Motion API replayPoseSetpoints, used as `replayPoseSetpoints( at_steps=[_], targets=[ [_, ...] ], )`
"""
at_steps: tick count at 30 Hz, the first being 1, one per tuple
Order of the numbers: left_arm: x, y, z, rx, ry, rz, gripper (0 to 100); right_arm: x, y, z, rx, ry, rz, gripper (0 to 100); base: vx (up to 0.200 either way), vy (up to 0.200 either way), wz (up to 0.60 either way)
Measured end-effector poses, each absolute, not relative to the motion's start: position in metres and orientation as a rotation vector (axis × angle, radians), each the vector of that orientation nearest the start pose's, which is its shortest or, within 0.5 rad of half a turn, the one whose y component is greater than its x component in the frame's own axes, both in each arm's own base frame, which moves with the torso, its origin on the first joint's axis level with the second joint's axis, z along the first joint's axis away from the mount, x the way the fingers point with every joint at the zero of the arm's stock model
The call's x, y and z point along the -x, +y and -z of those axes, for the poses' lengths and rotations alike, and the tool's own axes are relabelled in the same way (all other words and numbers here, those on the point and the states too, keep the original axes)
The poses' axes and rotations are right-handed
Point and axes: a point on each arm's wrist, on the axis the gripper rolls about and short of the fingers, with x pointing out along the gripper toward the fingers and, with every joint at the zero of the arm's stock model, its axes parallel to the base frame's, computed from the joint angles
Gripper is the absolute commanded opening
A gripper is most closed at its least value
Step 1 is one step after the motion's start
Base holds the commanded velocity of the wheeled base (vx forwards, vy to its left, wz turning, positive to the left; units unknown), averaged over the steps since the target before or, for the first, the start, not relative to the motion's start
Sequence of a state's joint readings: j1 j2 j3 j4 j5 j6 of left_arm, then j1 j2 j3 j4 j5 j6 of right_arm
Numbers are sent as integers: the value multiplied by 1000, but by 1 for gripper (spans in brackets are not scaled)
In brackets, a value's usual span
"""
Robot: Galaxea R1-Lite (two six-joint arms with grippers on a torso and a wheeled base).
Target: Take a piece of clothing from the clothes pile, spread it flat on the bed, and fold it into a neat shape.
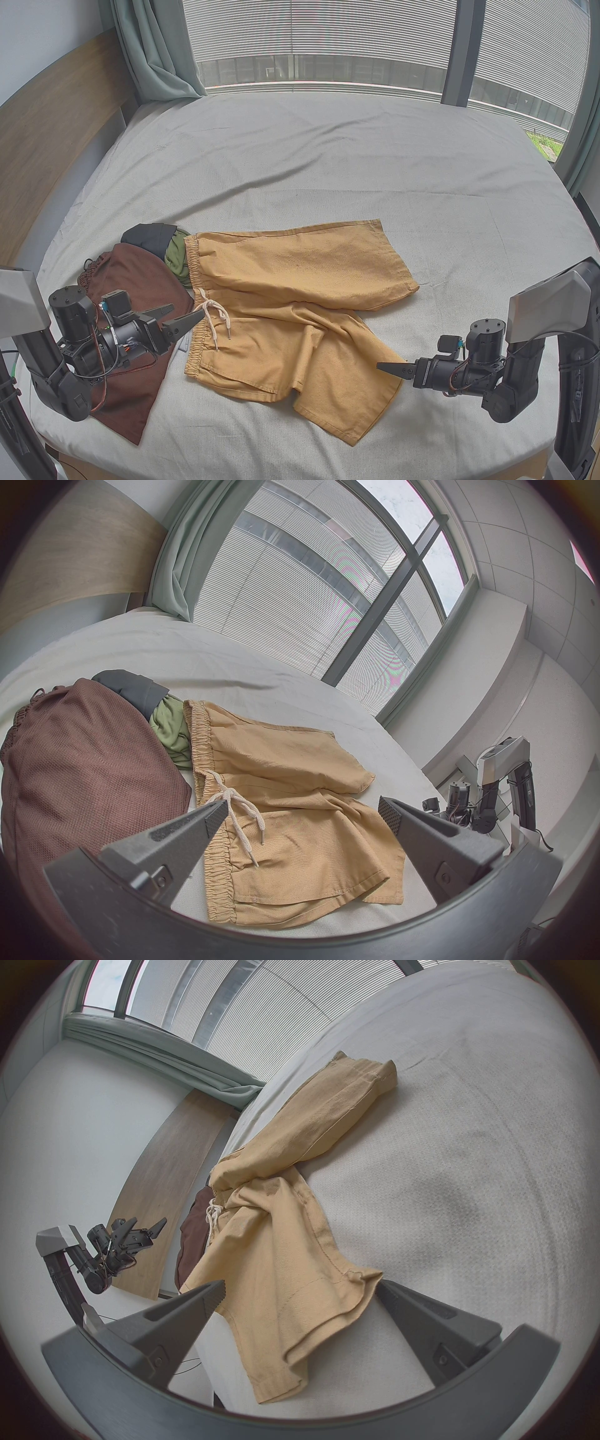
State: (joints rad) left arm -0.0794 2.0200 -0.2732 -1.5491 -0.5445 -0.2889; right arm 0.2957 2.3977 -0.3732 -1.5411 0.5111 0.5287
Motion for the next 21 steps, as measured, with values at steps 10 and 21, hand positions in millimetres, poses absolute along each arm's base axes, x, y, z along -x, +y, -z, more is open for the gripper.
replayPoseSetpoints(
  at_steps=[10,21],
  targets=[
    [-270,-33,-66,324,282,590,100,-282,107,20,-611,688,-654,100,0,0,0],
    [-270,-33,-66,323,282,591,100,-290,105,20,-606,650,-607,0,0,0,0]
  ],
)
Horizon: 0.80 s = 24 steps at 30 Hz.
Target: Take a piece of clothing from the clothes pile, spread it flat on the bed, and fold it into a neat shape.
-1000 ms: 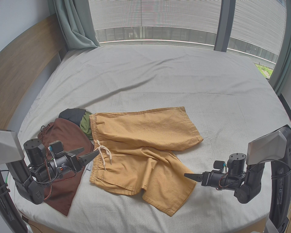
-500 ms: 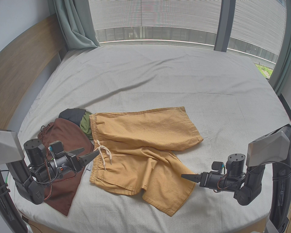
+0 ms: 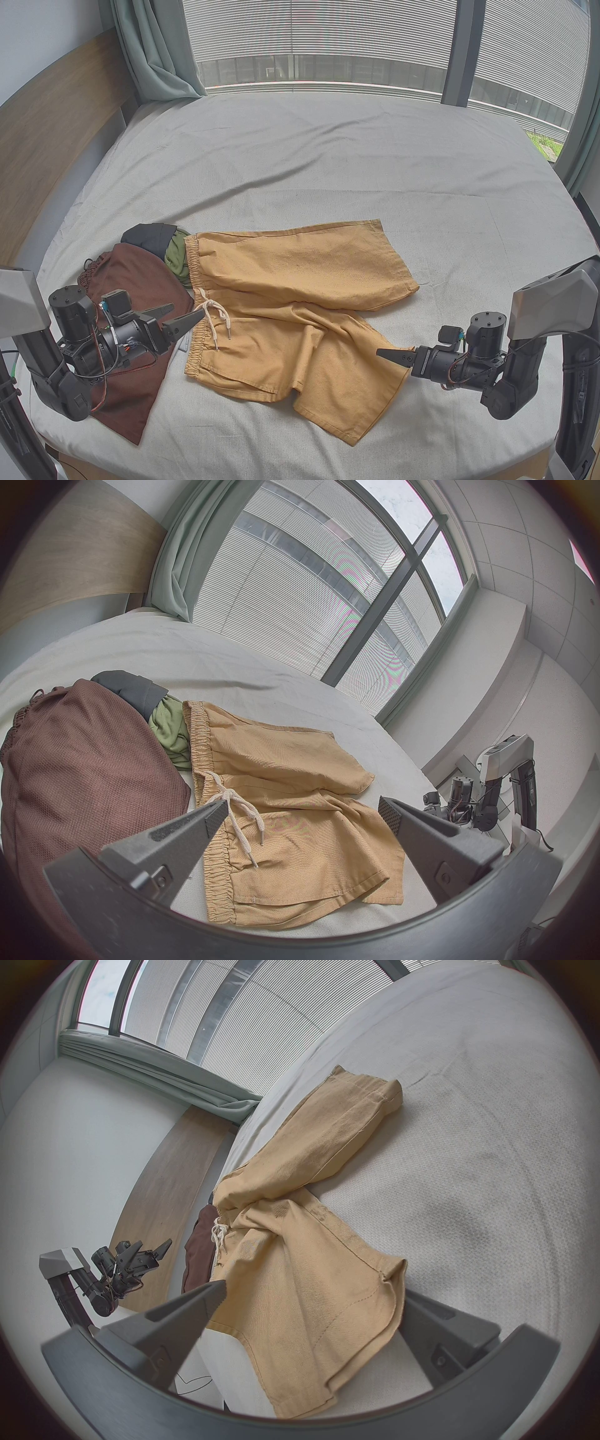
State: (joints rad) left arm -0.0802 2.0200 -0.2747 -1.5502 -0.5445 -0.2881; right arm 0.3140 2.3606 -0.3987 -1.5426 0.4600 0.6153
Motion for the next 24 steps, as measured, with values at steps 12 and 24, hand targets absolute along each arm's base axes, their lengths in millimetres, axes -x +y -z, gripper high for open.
replayPoseSetpoints(
  at_steps=[12,24],
  targets=[
    [-269,-34,-65,324,284,593,100,-297,99,20,-604,621,-583,0,0,0,0],
    [-270,-35,-63,326,293,594,100,-334,70,13,-605,475,-519,0,0,0,0]
  ],
)
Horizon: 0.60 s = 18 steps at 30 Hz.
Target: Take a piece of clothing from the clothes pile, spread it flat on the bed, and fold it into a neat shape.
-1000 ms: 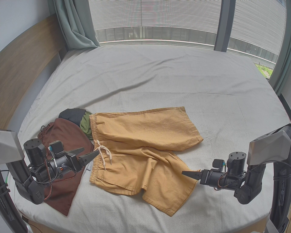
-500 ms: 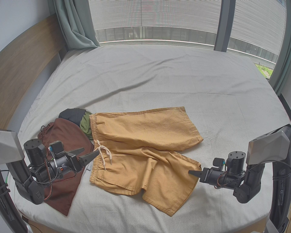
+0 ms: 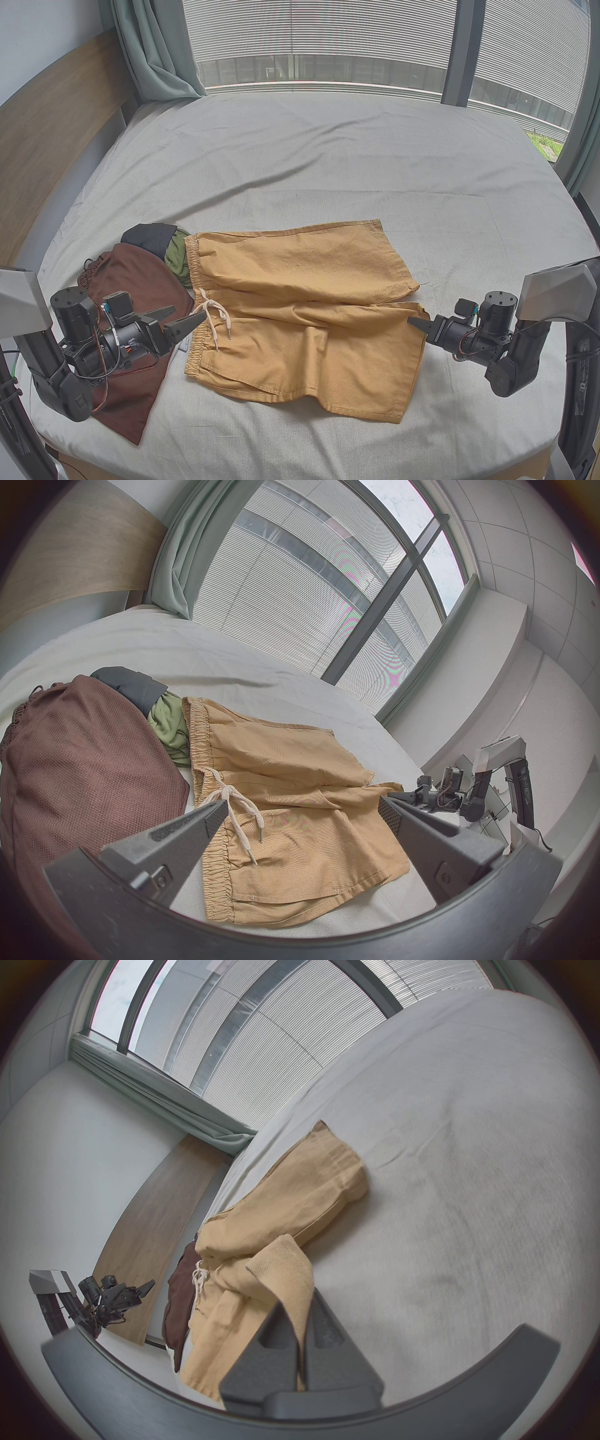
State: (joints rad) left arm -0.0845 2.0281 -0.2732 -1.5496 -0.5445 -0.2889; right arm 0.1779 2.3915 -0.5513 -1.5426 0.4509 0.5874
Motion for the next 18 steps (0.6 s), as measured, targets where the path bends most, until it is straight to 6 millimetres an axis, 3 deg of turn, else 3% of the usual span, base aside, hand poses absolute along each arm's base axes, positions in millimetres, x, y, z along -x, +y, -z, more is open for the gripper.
replayPoseSetpoints(
  at_steps=[9,18],
  targets=[
    [-271,-35,-62,327,297,593,100,-360,64,20,-587,408,-513,0,0,0,0],
    [-272,-35,-59,330,305,591,100,-372,66,24,-567,373,-525,0,0,0,0]
  ],
)
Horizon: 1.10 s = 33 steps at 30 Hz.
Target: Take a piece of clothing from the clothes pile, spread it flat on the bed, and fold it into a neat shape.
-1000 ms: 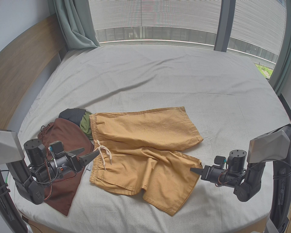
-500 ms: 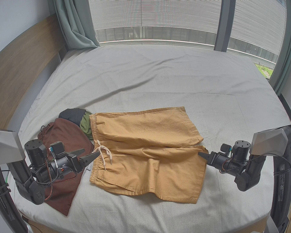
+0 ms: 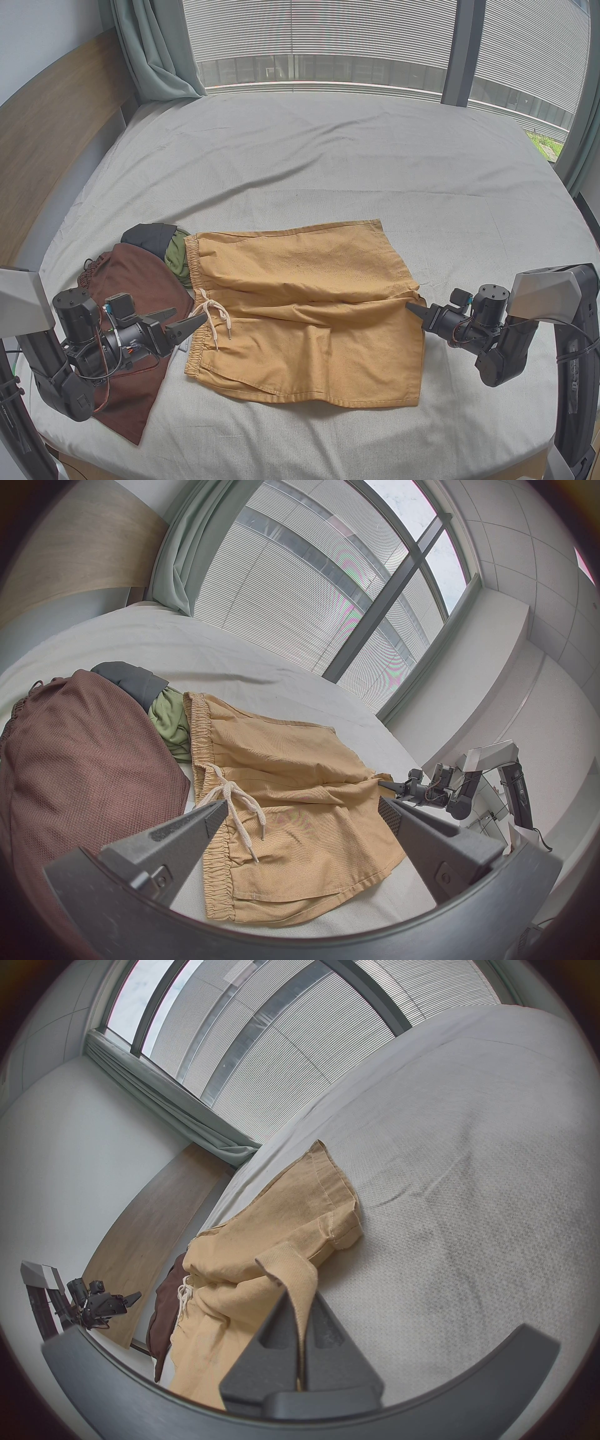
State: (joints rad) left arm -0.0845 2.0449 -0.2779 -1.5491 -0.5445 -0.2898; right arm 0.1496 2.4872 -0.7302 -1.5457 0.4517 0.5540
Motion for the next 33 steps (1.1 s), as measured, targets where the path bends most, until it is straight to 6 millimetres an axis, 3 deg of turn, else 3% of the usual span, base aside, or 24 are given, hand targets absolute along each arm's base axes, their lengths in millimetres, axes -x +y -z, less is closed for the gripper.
replayPoseSetpoints(
  at_steps=[6,7,17,21,27,33],
  targets=[
    [-272,-35,-58,329,309,591,100,-374,67,25,-529,355,-527,0,0,0,0],
    [-272,-35,-58,329,310,591,100,-374,67,25,-529,355,-528,100,0,0,0],
    [-273,-35,-57,330,313,591,100,-373,66,18,-501,329,-513,100,0,0,0],
    [-273,-35,-57,330,314,590,100,-369,65,3,-488,302,-515,100,0,0,0],
    [-272,-34,-56,331,316,588,100,-352,66,-23,-480,277,-533,100,0,0,0],
    [-272,-31,-57,336,316,610,100,-331,82,-38,-475,297,-592,100,0,0,0]
  ],
)
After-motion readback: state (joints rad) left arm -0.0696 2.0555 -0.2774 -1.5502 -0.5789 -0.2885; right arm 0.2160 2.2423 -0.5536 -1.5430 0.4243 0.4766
